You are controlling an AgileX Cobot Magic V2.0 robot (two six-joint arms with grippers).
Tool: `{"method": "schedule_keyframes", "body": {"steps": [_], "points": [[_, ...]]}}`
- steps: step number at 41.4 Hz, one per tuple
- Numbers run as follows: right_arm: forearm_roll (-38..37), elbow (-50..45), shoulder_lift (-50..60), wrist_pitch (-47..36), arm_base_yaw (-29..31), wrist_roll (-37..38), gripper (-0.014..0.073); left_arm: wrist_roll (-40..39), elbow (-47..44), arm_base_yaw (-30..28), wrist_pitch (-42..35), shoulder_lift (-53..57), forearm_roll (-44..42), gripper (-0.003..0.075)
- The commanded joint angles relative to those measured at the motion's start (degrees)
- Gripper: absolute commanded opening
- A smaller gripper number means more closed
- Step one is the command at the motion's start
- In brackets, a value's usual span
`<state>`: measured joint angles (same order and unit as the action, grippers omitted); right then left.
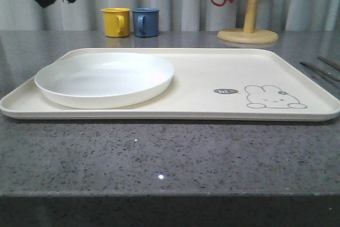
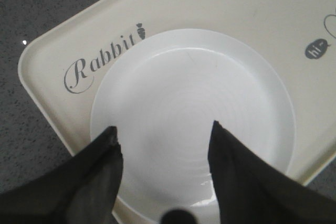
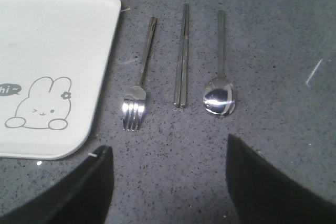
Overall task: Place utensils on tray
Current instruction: 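Raise the left gripper away and move the right gripper to the fork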
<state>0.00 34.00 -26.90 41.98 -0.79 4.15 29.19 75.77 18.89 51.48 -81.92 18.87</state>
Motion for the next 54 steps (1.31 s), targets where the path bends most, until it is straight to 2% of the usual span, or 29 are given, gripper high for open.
{"method": "schedule_keyframes", "body": {"steps": [1, 5, 9, 23, 35, 44, 54], "points": [[0.0, 2.0, -0.8, -3.6, 0.4, -0.2, 0.0488, -8.9, 0.3, 4.8, -1.6, 6.5, -9.6, 0.0369], [0.0, 2.0, -0.8, -3.6, 0.4, -0.2, 0.0488, -14.7, -2.8, 8.8, -2.4, 11.2, -14.8, 0.0369], [0.0, 2.0, -0.8, -3.6, 0.4, -0.2, 0.0488, -16.4, -6.8, 10.6, -3.8, 16.4, -15.7, 0.0369], [0.0, 2.0, -0.8, -3.8, 0.4, -0.2, 0.0488, -18.1, -21.8, 10.7, -6.7, 32.7, -15.7, 0.0369], [0.0, 2.1, -1.3, -2.9, 0.4, -0.2, 0.0486, -18.1, -24.6, 10.7, -7.7, 37.3, -15.7, 0.0369], [2.9, 6.2, -10.9, 3.5, -2.3, -2.2, 0.0486, -18.1, -24.6, 10.7, -7.7, 37.3, -15.7, 0.0369], [2.9, 16.7, -26.8, 10.6, -3.7, -2.2, 0.0486, -18.1, -24.6, 10.7, -7.7, 37.3, -15.7, 0.0369]]}}
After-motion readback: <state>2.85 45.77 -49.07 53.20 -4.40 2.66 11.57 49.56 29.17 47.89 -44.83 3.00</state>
